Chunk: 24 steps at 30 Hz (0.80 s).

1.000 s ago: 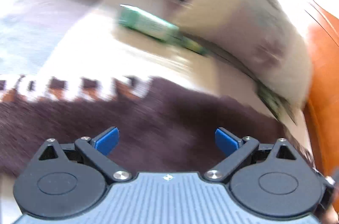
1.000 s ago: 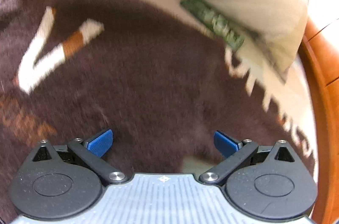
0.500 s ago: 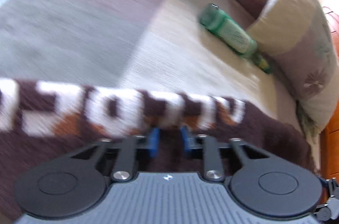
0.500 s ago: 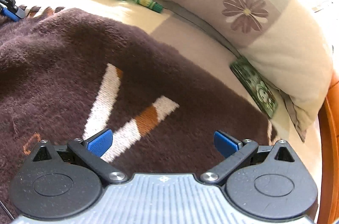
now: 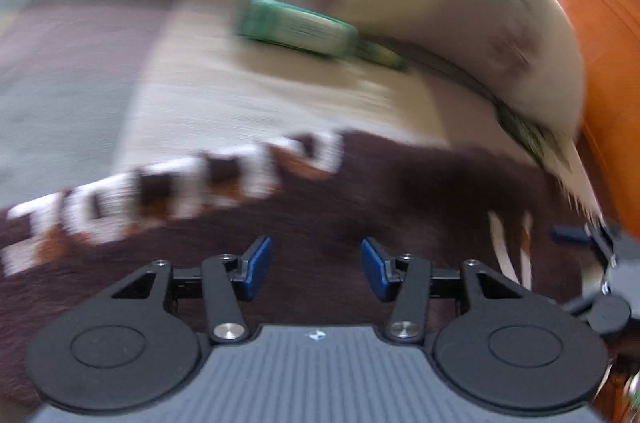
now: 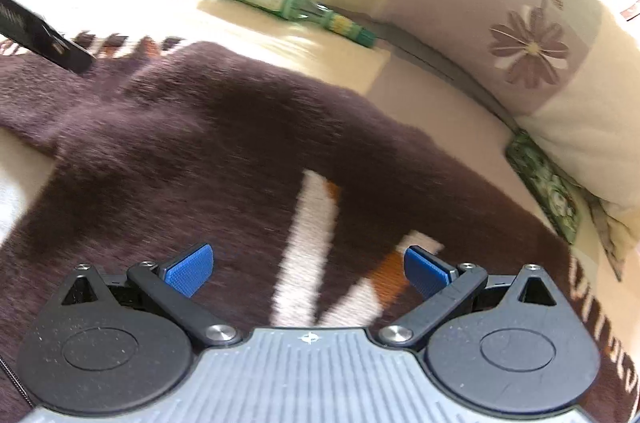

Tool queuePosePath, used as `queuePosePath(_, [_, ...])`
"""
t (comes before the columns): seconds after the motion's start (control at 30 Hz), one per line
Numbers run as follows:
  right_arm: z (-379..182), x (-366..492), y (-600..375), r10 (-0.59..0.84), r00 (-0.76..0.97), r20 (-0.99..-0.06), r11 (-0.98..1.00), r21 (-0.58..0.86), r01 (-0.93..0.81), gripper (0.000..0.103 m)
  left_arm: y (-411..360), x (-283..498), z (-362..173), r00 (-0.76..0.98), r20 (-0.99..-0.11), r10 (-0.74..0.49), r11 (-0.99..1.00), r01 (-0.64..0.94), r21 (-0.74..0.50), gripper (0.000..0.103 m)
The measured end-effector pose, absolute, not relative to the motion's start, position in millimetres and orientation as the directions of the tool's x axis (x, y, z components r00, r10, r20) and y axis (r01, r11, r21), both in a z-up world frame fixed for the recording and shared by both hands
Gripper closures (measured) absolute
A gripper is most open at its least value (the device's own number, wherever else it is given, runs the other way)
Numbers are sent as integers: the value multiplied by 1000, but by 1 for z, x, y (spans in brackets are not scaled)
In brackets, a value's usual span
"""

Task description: Fold clothes

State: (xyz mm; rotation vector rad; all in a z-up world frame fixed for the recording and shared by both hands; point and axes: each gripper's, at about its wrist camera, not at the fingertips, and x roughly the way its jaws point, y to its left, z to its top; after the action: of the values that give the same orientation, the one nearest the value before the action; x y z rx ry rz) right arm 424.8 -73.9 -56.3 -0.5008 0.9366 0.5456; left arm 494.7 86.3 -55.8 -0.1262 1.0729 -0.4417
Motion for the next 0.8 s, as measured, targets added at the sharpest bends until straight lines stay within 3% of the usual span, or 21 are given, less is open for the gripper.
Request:
queuePosePath(0.1, [-54, 420, -63, 230, 470, -852, 749, -154, -645, 0, 62, 493, -75, 378, -873, -308, 910, 384, -155, 51])
queuePosePath(0.23, [-49, 417, -62, 229, 472, -851, 728, -172, -663, 0, 73, 480, -85, 433, -882, -184, 854, 514, 75, 47])
queuePosePath(0.27, [-50, 417, -65, 224, 473, -852, 728, -176, -663, 0, 83, 479, -86, 459, -878, -137, 843, 519, 140, 35])
queuePosePath(0.3, [-50, 418, -67, 219, 474, -853, 727, -181, -662, 0, 97, 480, -86, 479, -871, -107, 842, 509, 176, 16])
queuePosePath(0.37, [-53, 421, -74, 198, 476, -857, 740, -187, -646, 0, 136, 494, -89, 447, -891, -84, 903, 412, 122, 10])
queuePosePath(0.47, [-58, 425, -81, 183, 469, -864, 768, -172, -616, 0, 159, 504, -80, 415, -906, -82, 936, 345, 73, 12])
queuePosePath(0.63, [-58, 424, -71, 204, 444, -873, 786, -125, -606, 0, 127, 473, -57, 435, -879, -197, 881, 471, 36, 14])
queuePosePath(0.8, [-54, 419, -53, 244, 432, -868, 753, -111, -648, 0, 77, 438, -75, 416, -886, -204, 768, 630, 119, 14])
